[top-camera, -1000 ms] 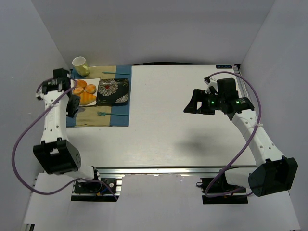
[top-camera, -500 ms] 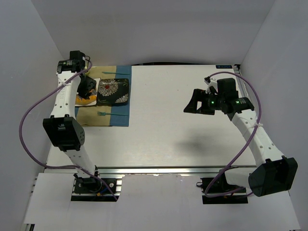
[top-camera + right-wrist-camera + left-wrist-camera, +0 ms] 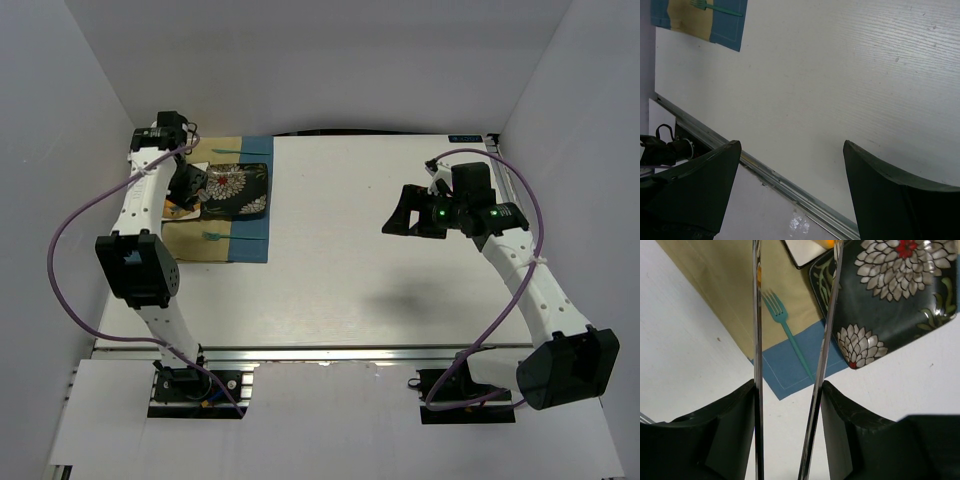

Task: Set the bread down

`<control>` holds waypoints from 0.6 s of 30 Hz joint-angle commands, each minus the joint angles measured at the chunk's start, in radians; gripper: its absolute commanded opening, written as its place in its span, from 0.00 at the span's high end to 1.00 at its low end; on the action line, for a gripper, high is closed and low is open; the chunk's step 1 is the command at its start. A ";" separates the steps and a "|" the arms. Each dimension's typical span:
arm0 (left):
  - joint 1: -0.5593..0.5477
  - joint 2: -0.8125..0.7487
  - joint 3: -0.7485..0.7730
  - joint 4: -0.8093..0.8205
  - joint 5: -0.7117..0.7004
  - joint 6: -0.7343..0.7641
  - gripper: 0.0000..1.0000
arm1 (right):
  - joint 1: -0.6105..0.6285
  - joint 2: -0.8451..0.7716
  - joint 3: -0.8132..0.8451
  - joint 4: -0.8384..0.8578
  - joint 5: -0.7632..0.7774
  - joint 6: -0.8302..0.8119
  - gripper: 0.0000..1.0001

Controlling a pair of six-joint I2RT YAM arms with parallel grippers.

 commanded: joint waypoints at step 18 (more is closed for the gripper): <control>-0.010 -0.066 -0.087 0.178 -0.006 -0.197 0.40 | 0.004 -0.018 -0.009 0.027 0.007 -0.009 0.11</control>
